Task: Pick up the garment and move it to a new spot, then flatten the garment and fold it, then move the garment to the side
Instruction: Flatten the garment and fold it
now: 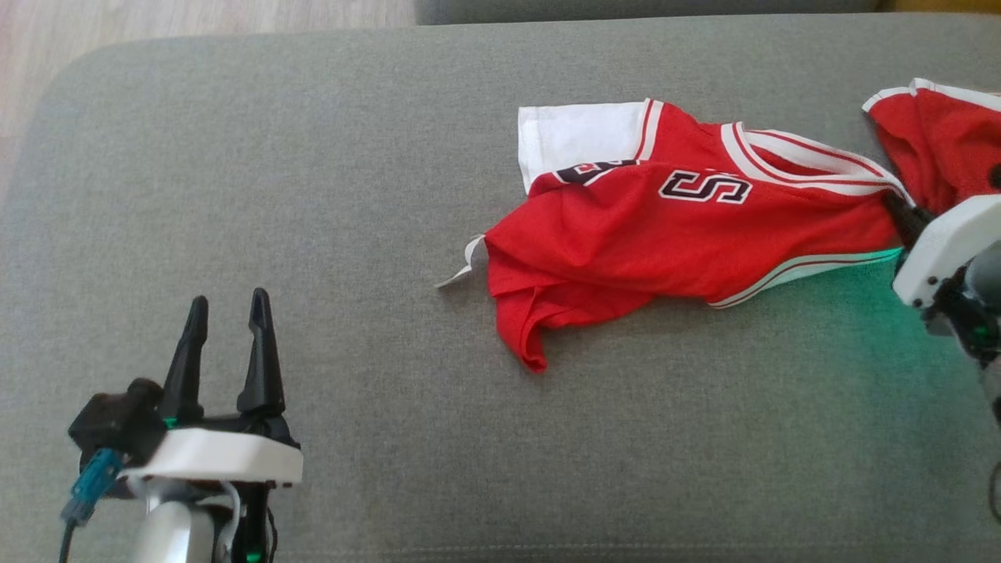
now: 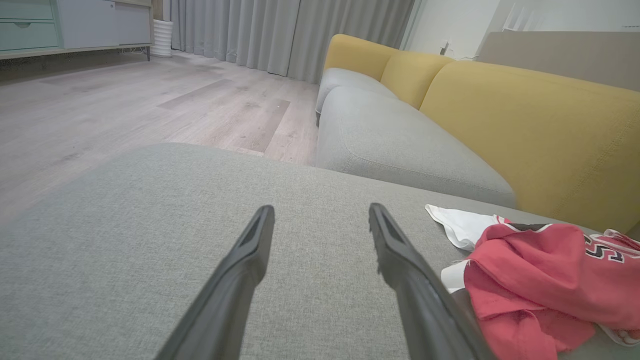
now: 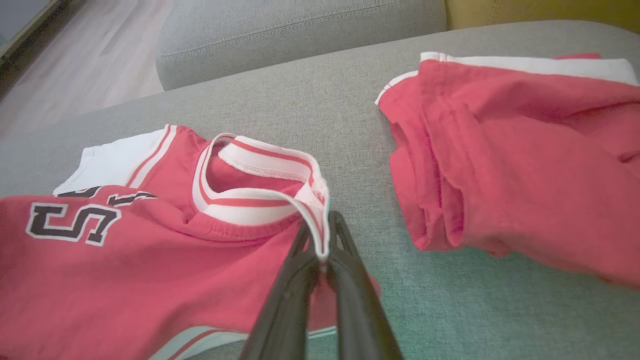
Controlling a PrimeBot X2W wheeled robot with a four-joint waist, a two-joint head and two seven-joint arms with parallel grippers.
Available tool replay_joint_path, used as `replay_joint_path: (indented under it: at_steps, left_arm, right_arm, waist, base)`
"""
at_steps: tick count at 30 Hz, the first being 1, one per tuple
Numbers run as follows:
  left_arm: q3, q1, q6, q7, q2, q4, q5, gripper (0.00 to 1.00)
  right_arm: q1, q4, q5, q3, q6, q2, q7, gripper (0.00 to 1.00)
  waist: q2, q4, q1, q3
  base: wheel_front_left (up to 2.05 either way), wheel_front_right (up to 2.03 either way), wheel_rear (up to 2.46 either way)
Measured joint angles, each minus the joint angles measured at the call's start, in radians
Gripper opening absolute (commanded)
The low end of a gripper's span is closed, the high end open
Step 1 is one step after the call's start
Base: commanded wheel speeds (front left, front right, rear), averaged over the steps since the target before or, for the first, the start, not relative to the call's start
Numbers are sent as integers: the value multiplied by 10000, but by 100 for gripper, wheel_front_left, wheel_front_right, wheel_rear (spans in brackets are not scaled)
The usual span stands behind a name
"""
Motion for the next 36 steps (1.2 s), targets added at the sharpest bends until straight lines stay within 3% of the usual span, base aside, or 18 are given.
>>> replay_joint_path:
  at_steps: [7,11,16,23,29,36]
  left_arm:
    - [29,-19,-73,0,-10,257,44,100]
    - [201,0,-73,-2,2,286,90,100]
    - [303,40,-63,-2,25,236,102,100]
    - [270,550,-63,-2,13,234,84,100]
    - [174,615,-69,0,10,255,73,100]
    - [23,602,-81,10,29,341,73,100]
  right_arm:
    - [47,-102,-660,-230,0,711,-1555,100]
    - [159,-1158,-1513,-431,0,1189,-3417,100]
    - [1158,-2414,-2500,-575,0,1745,-4560,100]
    - [3583,-4322,-4562,-1693,0,2410,-4930,100]
    - [4883,-5193,-5172,-2675,0,3114,-4959,100]
    - [4995,-5425,-5321,-2784,0,3219,-4959,100]
  waist:
    - [0,-112,0,-260]
    - [0,-354,0,-654]
    - [0,-692,-1,-1012]
    - [0,-1006,-1,-1366]
    - [0,-1120,-1,-1372]
    - [0,-1191,-1,-1258]
  base:
    - [0,0,0]
    - [0,0,0]
    - [0,0,0]
    - [0,0,0]
    - [0,0,0]
    - [0,0,0]
